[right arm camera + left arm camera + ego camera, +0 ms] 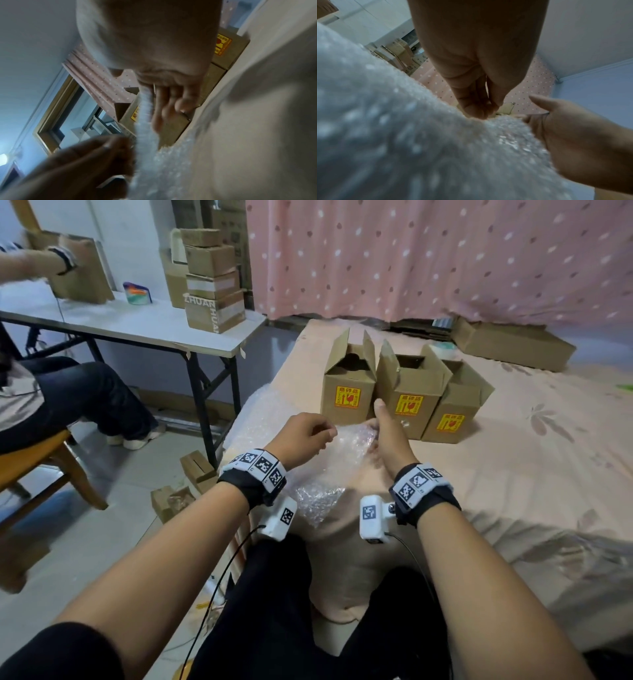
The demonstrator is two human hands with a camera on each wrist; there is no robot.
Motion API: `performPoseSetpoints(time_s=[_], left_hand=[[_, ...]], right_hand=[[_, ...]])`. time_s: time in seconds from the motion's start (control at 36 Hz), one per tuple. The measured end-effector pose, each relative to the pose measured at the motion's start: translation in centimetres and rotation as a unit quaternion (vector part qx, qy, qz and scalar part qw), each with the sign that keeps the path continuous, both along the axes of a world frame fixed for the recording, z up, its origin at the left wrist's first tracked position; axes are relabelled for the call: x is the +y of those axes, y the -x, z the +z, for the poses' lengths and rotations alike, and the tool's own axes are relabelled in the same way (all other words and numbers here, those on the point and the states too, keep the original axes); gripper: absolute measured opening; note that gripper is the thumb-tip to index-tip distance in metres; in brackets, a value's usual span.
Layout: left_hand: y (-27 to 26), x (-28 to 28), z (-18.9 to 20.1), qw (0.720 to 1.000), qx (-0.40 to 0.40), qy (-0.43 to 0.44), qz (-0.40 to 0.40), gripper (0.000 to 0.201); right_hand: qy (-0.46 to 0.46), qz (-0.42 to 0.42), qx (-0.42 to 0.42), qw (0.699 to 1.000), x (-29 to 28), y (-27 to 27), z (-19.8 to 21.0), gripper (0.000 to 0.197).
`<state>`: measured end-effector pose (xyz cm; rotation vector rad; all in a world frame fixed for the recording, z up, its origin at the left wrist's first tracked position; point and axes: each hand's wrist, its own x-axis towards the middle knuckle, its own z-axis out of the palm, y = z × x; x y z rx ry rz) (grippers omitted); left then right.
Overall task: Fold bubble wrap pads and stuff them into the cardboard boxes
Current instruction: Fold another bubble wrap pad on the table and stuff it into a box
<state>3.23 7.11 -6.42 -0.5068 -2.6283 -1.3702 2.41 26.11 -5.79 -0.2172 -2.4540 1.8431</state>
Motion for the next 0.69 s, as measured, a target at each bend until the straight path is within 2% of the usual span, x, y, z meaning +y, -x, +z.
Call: performPoseSetpoints(time_s=[0.03,0.06,0.08,0.14,0.17,0.33,0.47,0.58,0.69], left_hand=[[0.1,0.4,-0.2,1.0,-0.009,0.001,-0.007,0.015],[0.2,0.7,-0.5,1.0,-0.016,0.006,-0.014,0.014],[0.2,1.1,-0.8,0.999,-0.022,0.013,-0.021,0.013],[0.2,1.6,-1.4,0.999,-0.027,0.034,-0.029,0.012],[0.2,1.8,-1.6,0.998,-0.024,0.046,-0.027,0.011],[0.6,0.8,-1.4,0.998,0.037,0.052,0.014,0.011],[1.4,-0.3,0.1,0.992,0.061,0.106,0.023,0.018],[1.5,-0.3,0.5,0.986,0.042,0.163,0.004,0.028],[1.2,0.2,0.0,0.978,0.012,0.207,-0.034,0.038]], right_hand=[[0.007,0.025,-0.032,0.999,-0.1,-0.2,0.1,0.079],[0.0,0.053,-0.057,0.997,-0.3,-0.4,0.0,0.079],[-0.006,0.081,-0.071,0.994,-0.4,-0.5,-0.2,0.068],[0.001,0.11,-0.067,0.992,-0.8,-0.7,-0.5,0.033],[0.003,0.103,-0.06,0.993,-0.9,-0.5,-0.8,0.026],[-0.061,-0.006,-0.046,0.997,0.8,0.7,-0.7,0.033],[-0.178,-0.042,-0.035,0.982,4.9,2.6,0.6,0.019],[-0.252,-0.069,-0.027,0.965,7.7,3.0,1.8,0.02],[-0.299,-0.06,-0.021,0.952,10.0,2.8,2.0,0.024]])
